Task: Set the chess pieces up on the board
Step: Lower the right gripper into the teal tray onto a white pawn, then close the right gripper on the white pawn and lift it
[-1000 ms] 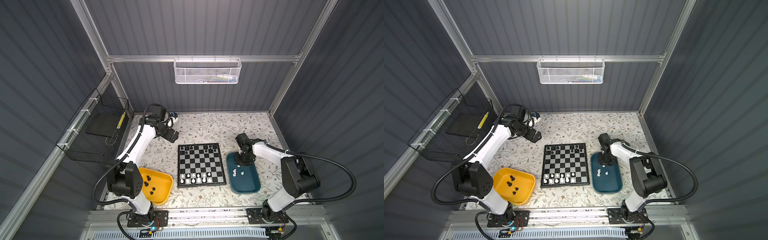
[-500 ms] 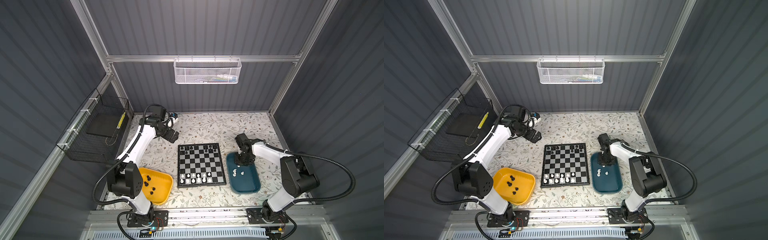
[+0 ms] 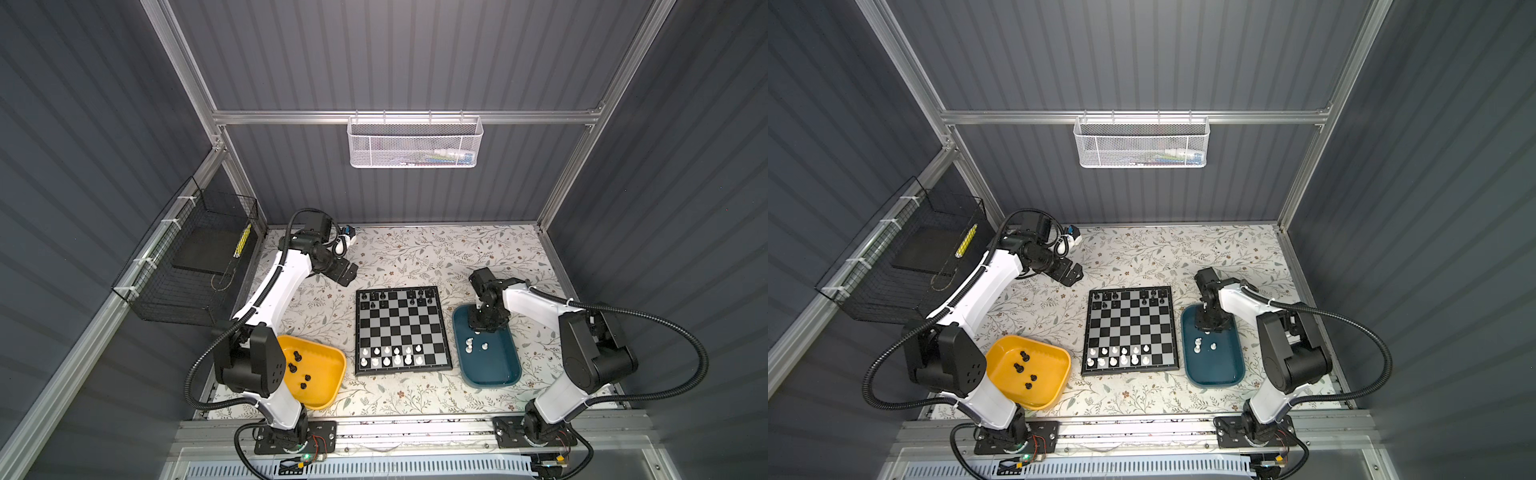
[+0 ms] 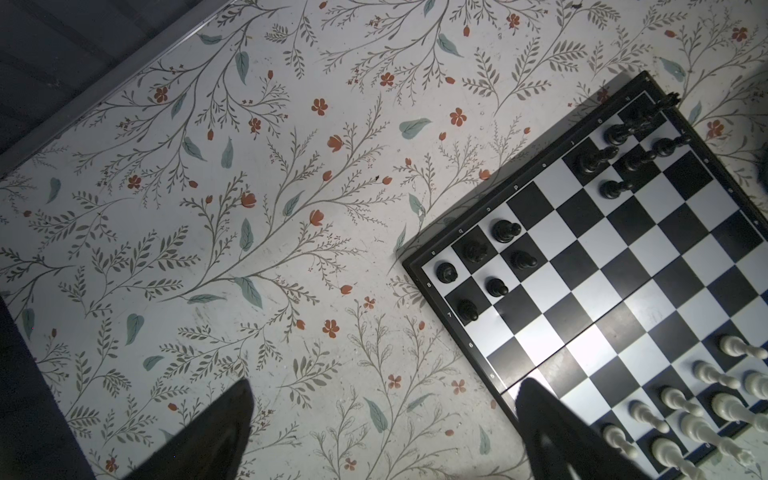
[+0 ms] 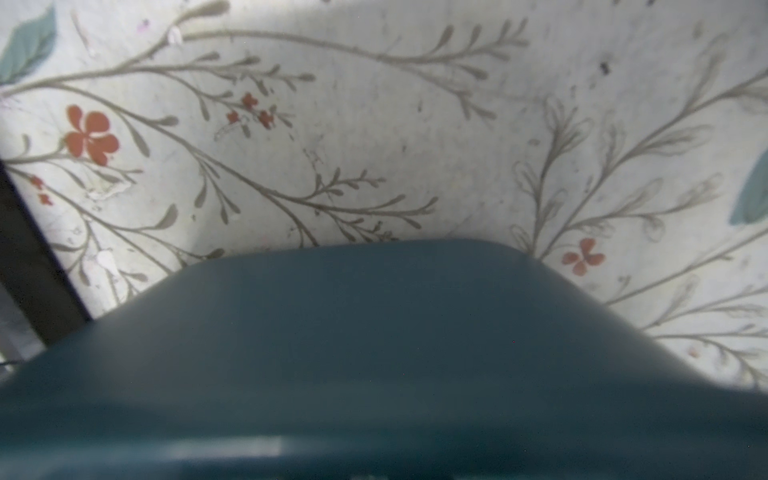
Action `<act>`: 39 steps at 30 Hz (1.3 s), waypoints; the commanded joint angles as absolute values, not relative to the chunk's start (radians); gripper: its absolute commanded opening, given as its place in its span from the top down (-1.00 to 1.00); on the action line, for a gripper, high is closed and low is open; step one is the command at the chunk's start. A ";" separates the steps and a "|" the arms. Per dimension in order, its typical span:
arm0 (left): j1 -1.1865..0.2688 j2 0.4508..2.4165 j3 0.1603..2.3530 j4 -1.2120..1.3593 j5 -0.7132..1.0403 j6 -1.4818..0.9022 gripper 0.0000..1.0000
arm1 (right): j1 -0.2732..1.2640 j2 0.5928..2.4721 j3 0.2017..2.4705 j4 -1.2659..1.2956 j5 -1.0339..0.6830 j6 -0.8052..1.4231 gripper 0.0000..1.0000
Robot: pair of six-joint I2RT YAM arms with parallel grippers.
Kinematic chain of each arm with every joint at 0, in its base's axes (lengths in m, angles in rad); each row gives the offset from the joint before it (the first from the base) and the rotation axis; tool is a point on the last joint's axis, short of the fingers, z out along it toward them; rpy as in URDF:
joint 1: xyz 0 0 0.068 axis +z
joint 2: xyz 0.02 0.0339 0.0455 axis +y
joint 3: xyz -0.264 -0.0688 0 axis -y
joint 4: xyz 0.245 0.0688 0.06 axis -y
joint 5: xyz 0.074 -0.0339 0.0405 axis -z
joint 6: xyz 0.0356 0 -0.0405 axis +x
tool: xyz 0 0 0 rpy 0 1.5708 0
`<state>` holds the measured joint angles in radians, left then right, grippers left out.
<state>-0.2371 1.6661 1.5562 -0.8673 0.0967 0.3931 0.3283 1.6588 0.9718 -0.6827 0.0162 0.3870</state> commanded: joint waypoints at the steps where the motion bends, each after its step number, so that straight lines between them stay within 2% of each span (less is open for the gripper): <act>1: -0.244 1.632 1.550 -0.877 0.107 0.412 -0.99 | 0.332 1.669 0.964 -0.699 0.031 0.380 0.66; 13: -0.244 1.650 1.581 -0.898 0.103 0.424 -0.99 | 0.333 1.663 0.971 -0.708 0.024 0.370 0.82; 39: -0.245 1.677 1.594 -0.905 0.102 0.437 -0.99 | 0.334 1.558 0.966 -0.789 0.011 0.350 0.84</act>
<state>-0.2371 1.6665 1.5585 -0.8783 0.0891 0.4194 0.3283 1.5738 0.9718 -0.7563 0.0216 0.3573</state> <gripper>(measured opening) 0.995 0.104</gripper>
